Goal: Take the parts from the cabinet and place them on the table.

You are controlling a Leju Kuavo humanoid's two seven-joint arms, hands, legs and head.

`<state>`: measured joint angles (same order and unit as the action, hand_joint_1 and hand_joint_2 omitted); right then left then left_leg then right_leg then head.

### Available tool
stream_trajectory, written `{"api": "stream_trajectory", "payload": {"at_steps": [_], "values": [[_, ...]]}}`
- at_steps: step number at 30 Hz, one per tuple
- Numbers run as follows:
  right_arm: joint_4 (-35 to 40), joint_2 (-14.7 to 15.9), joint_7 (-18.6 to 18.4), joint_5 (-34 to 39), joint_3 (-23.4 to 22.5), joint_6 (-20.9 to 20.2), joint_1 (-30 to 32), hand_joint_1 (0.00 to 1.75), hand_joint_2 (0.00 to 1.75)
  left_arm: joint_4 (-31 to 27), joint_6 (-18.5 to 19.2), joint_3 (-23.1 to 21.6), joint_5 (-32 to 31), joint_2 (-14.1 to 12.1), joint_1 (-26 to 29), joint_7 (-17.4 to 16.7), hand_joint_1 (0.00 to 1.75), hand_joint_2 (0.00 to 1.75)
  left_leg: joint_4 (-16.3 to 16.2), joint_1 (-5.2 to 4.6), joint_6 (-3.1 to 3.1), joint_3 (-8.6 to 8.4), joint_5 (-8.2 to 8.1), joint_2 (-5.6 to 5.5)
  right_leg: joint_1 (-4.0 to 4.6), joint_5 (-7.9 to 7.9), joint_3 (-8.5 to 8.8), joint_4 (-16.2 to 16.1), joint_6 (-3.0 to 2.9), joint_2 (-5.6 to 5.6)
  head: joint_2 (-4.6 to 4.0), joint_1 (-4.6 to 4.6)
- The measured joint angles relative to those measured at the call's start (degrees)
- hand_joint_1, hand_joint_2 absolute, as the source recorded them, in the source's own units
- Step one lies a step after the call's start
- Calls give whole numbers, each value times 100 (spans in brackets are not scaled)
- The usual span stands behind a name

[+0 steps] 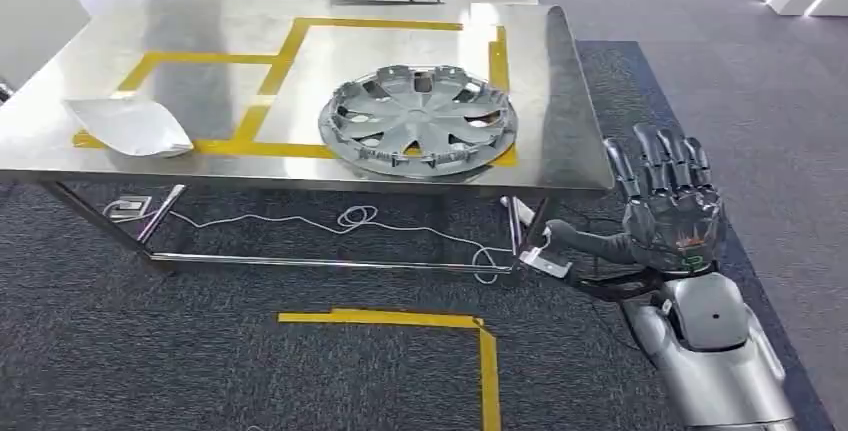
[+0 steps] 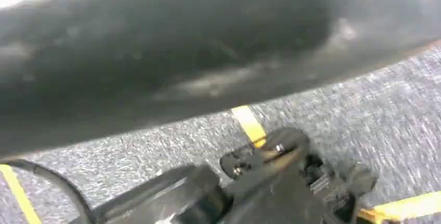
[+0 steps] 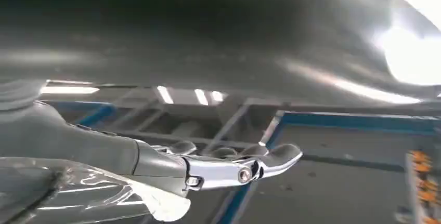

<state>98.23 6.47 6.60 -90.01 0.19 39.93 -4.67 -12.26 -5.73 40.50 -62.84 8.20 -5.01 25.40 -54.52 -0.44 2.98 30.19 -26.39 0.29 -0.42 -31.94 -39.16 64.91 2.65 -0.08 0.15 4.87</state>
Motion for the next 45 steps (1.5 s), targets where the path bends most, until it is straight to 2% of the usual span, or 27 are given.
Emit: {"api": "stream_trajectory", "payload": {"at_steps": [1,2,4,6,8,11,12,14,16,17,18,19,21,22,23,27,28,31,32,33,34,36,37,39,41,43,45], "values": [[61,-95,-141,0,-93,2,173,0,0,0,-15,28,13,4,7,24,0,0,-9,-8,5,73,52,0,-1,-269,-100,467,16,2,0,-4],[102,-178,-247,26,-150,2,336,0,0,0,-24,67,22,4,17,35,0,0,-24,-14,5,142,95,1,-2,-375,-154,822,29,1,0,2],[114,-388,98,520,-337,2,626,0,0,0,-78,107,63,11,53,65,0,0,-79,-25,-7,300,171,14,-2,-64,32,886,34,1,0,0],[-31,-781,957,1278,-858,2,811,0,0,0,-118,188,63,20,80,118,0,0,-148,-30,-34,440,228,19,-1,328,684,10,0,-2,0,0],[-622,-1181,1776,1795,-1647,0,779,0,0,0,-184,315,81,44,105,160,0,0,-215,-51,-89,509,274,20,35,76,1349,-941,-37,-29,0,-4],[-1387,-1611,2241,2265,-2728,2,872,0,0,2,-199,444,116,61,168,181,0,0,-191,-32,-156,535,417,7,60,99,1321,-1004,-97,-26,0,-2],[-1612,-1707,2278,2269,-2951,2,868,0,0,4,-201,492,120,55,210,181,0,0,-193,-64,-193,548,435,2,9,186,1206,-1058,-176,-25,0,-9],[-2440,-1785,2149,2168,-3433,-2,690,0,0,7,-221,544,122,57,223,175,0,0,-482,-24,-264,639,-77,-19,-16,290,1179,-1060,-289,-17,0,-39],[-3419,-1796,1958,2149,-4077,-15,637,0,0,7,-258,584,122,59,213,162,0,0,-1361,21,-320,839,-748,-18,-14,398,1032,-1038,-304,-50,0,-66],[-4084,-1774,1717,2102,-4418,-22,592,0,0,7,-282,614,118,59,216,157,0,0,-1780,44,-348,900,-911,-18,-13,446,967,-1023,-300,-79,0,-61],[-4757,-1709,1431,2057,-4731,-46,560,0,0,9,-288,634,107,61,225,140,0,0,-1985,65,-373,883,-875,-18,-15,484,889,-996,-290,-103,0,-63],[-5307,-1674,1052,2039,-4999,-145,574,0,0,9,-293,645,92,68,241,127,0,0,-1936,86,-395,753,-710,-17,-21,515,807,-956,-276,-118,0,-61],[-6242,-1637,130,1980,-5419,-523,551,0,0,9,-304,656,52,66,258,127,0,0,-1153,139,-422,196,-296,-19,-36,568,614,-843,-241,-102,0,-66],[-6574,-1635,-294,1963,-5556,-722,527,0,0,9,-319,656,39,66,249,129,0,0,-589,155,-419,-176,-259,-36,-44,591,541,-779,-216,-79,0,-68],[-6843,-1632,-593,1958,-5672,-881,511,0,0,9,-326,656,17,70,229,131,0,0,-218,139,-404,-403,-479,-86,-31,617,488,-739,-177,-55,0,-72],[-7635,-1632,-747,2011,-6032,-1303,434,0,0,9,-387,660,-9,74,218,164,0,0,-145,87,-253,-267,-318,-65,-57,854,430,-800,11,3,0,-63],[-7763,-1632,-680,2039,-6099,-1376,418,0,0,15,-387,660,-13,85,197,172,0,0,-105,126,-190,-218,-236,-17,-88,745,395,-753,26,6,0,-89],[-8017,-1626,-391,2122,-6244,-1556,350,0,0,17,-387,660,-46,114,186,194,0,0,-107,96,-98,57,-16,-1,-78,-340,89,198,35,1,0,-44],[-8066,-1617,-347,2133,-6277,-1591,316,0,0,17,-382,660,-48,125,185,199,0,0,-114,81,-94,167,69,13,-74,-564,23,645,44,2,0,-44],[-8120,-1600,-304,2149,-6309,-1606,286,0,0,17,-372,660,-50,131,183,205,0,0,-123,71,-99,286,161,27,-73,-557,27,965,45,2,0,-44],[-8164,-1595,-249,2160,-6340,-1633,269,0,0,17,-369,660,-59,140,184,210,0,0,-134,65,-107,397,244,29,-72,-341,137,1034,38,1,0,-44],[-8210,-1576,-174,2166,-6380,-1685,250,0,0,17,-367,660,-59,157,183,212,0,0,-169,65,-136,601,384,33,-69,172,622,592,17,1,0,-44],[-8234,-1571,-161,2168,-6382,-1696,234,0,0,18,-365,660,-59,166,177,212,0,0,-196,65,-155,687,449,30,-70,235,1010,105,-1,0,0,-39],[-8262,-1569,-142,2168,-6384,-1707,168,0,0,20,-365,660,-68,190,174,212,0,0,-271,33,-221,752,565,27,-44,-213,1906,-1198,-43,3,2,-24],[-8315,-1569,-140,2166,-6399,-1711,151,0,0,20,-363,660,-68,197,169,212,0,0,-209,64,-278,747,711,46,-13,-201,1760,-1146,-87,13,0,-28],[-8374,-1569,-140,2168,-6430,-1718,151,0,0,26,-361,660,-68,199,182,212,0,0,-193,81,-359,795,746,17,-44,-61,1625,-1128,-220,-24,0,-35],[-8380,-1558,-146,2175,-6458,-1711,158,0,0,28,-361,660,-68,199,222,208,0,0,-652,101,-425,908,-70,8,-35,94,1440,-1113,-307,-46,0,-68]]}}
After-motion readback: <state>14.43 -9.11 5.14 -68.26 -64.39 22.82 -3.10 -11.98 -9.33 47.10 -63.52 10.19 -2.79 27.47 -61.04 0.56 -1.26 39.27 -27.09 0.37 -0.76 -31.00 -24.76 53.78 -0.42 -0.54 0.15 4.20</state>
